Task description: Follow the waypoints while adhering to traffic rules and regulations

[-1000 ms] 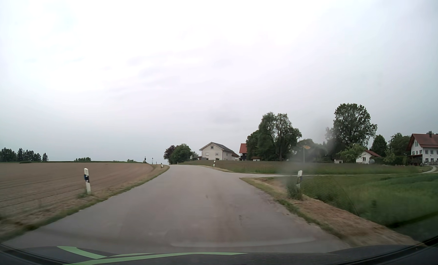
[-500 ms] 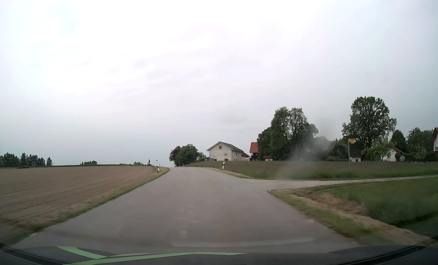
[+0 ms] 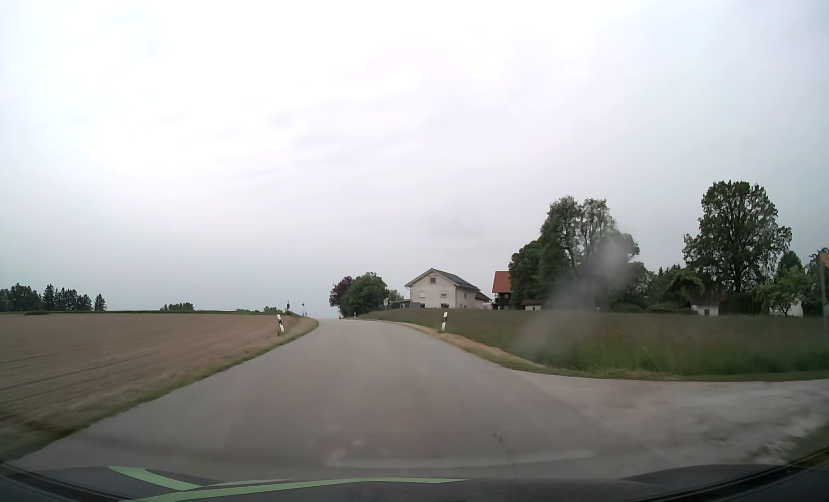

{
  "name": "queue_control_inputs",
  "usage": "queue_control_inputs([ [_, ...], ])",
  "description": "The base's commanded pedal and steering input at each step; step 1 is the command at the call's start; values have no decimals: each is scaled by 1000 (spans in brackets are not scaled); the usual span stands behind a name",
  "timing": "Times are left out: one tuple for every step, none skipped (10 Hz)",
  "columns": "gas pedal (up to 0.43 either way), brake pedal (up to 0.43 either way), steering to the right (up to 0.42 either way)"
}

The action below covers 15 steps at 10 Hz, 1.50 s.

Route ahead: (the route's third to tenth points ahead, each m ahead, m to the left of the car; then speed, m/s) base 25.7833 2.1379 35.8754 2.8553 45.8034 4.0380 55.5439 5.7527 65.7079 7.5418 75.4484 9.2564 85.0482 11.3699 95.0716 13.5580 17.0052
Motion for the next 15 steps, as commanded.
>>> queue_control_inputs([
  [130,0,-19],
  [130,0,-20],
  [130,0,-20],
  [130,0,-20],
  [130,0,-20],
  [130,0,-20],
  [130,0,-20],
  [130,0,-20],
  [130,0,-20],
  [130,0,-20],
  [130,0,-20],
  [138,0,-20],
  [138,0,-19],
  [138,0,-19],
  [138,0,-18],
])
